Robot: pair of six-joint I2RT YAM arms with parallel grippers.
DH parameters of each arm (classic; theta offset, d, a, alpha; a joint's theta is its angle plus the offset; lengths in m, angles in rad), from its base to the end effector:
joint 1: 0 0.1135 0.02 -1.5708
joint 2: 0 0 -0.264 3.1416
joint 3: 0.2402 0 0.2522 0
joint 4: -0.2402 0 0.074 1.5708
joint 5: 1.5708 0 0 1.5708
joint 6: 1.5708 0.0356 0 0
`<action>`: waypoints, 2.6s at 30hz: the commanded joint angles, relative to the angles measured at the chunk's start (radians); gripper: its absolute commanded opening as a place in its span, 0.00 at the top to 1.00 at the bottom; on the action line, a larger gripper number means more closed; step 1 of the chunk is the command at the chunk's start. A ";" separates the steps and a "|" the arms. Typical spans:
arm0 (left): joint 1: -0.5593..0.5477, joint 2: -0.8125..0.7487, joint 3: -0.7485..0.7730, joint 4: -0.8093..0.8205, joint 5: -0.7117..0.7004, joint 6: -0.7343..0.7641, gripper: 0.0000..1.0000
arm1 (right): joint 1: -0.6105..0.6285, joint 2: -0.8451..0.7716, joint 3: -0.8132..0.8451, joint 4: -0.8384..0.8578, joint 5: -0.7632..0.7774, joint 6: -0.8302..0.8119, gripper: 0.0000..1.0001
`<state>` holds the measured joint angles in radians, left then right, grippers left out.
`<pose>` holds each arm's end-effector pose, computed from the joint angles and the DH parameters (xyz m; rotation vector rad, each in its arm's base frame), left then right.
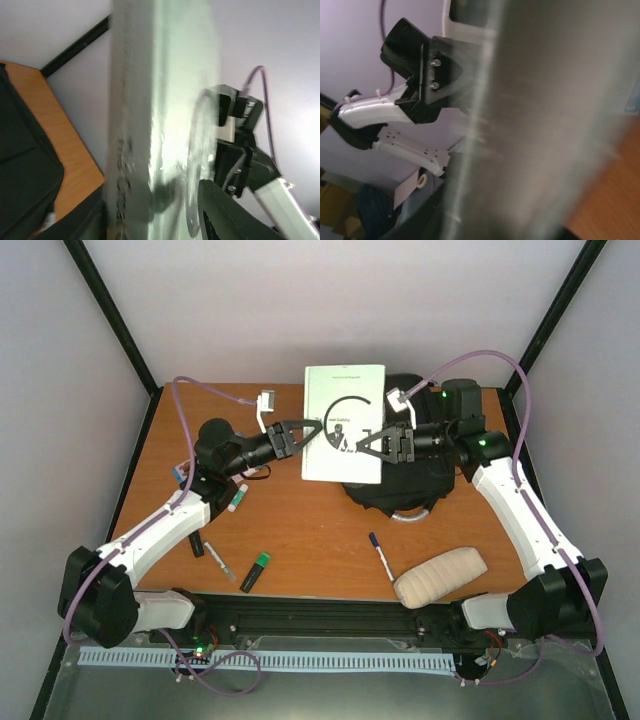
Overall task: Pack the student bag
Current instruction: Pick up the book from the center of the board.
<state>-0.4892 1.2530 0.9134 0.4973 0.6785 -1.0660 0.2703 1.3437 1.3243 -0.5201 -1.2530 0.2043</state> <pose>0.2445 -0.1555 0.3552 0.1767 1.6990 -1.6945 0.2605 0.1073 0.3822 -0.8421 1.8741 1.5905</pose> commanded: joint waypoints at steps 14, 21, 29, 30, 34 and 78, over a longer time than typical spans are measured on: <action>0.011 0.212 0.205 0.002 0.071 0.143 0.40 | -0.025 -0.035 -0.059 -0.057 0.065 -0.102 0.97; 0.016 0.206 0.176 0.069 0.078 0.102 0.62 | -0.064 -0.044 -0.060 -0.077 0.073 -0.129 0.97; 0.023 0.151 0.149 0.096 0.149 0.084 0.66 | -0.089 -0.030 -0.065 -0.068 0.051 -0.117 0.95; 0.023 0.149 0.146 0.107 0.160 0.072 0.69 | -0.091 -0.029 -0.065 -0.066 0.052 -0.111 0.94; 0.023 0.132 0.137 0.105 0.168 0.063 0.89 | -0.097 -0.022 -0.070 -0.054 0.038 -0.098 0.86; 0.031 0.225 0.245 -0.354 -0.200 0.241 0.18 | -0.317 -0.081 -0.133 -0.030 0.151 -0.081 0.97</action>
<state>-0.4644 1.4765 1.0866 0.3790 0.6285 -0.9718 0.0471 1.2972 1.1244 -0.5011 -1.2148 0.2642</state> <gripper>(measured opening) 0.826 0.195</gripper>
